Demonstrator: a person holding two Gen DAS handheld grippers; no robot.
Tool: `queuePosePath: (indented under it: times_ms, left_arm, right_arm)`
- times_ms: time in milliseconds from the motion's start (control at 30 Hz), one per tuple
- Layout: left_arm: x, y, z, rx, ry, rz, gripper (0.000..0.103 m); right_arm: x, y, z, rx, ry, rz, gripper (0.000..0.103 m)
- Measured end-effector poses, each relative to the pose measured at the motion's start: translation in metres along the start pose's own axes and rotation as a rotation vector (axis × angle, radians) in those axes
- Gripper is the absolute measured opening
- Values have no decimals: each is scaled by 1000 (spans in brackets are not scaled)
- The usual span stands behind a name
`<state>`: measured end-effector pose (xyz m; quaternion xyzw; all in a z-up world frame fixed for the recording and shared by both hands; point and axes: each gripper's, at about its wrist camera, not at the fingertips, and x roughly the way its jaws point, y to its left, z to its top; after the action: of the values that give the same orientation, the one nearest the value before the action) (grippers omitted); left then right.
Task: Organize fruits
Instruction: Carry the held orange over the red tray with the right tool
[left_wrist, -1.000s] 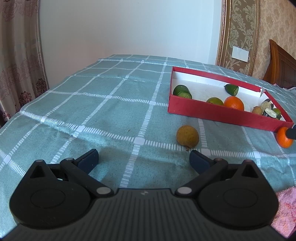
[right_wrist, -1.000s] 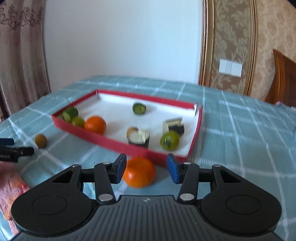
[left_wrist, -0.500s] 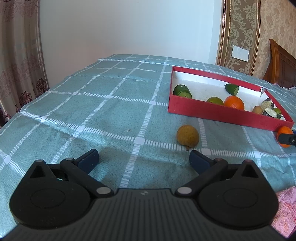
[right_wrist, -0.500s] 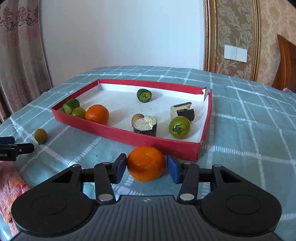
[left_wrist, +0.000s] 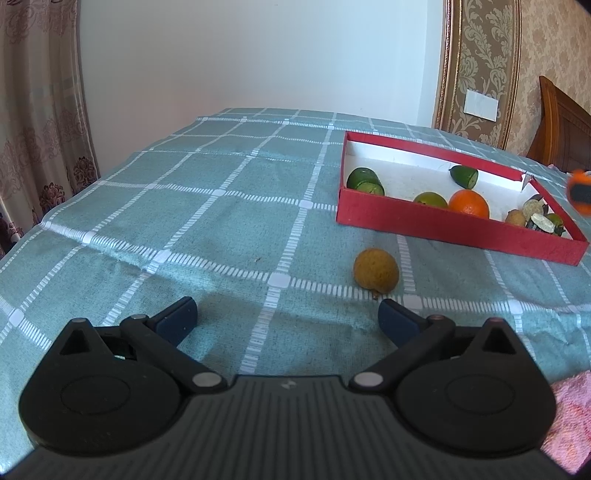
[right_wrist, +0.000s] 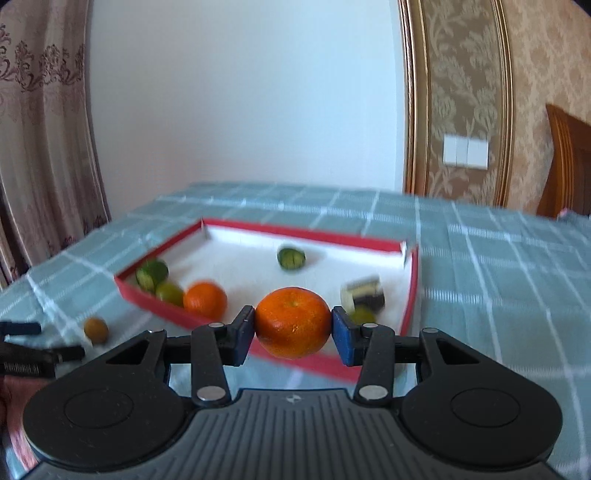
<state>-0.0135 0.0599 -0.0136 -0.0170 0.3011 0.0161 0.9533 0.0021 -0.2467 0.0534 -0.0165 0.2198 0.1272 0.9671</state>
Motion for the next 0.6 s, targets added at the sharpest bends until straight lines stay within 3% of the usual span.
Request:
queuePosePath:
  times_ms: [233,600]
  left_arm:
    - [0,0,0,0,0,0,103]
    - [-1,1,-1,-5,-4,-5,103]
  right_arm:
    - [39,20,28,-40,29,-60,44]
    - [94,29,28,-41,117,-134,44]
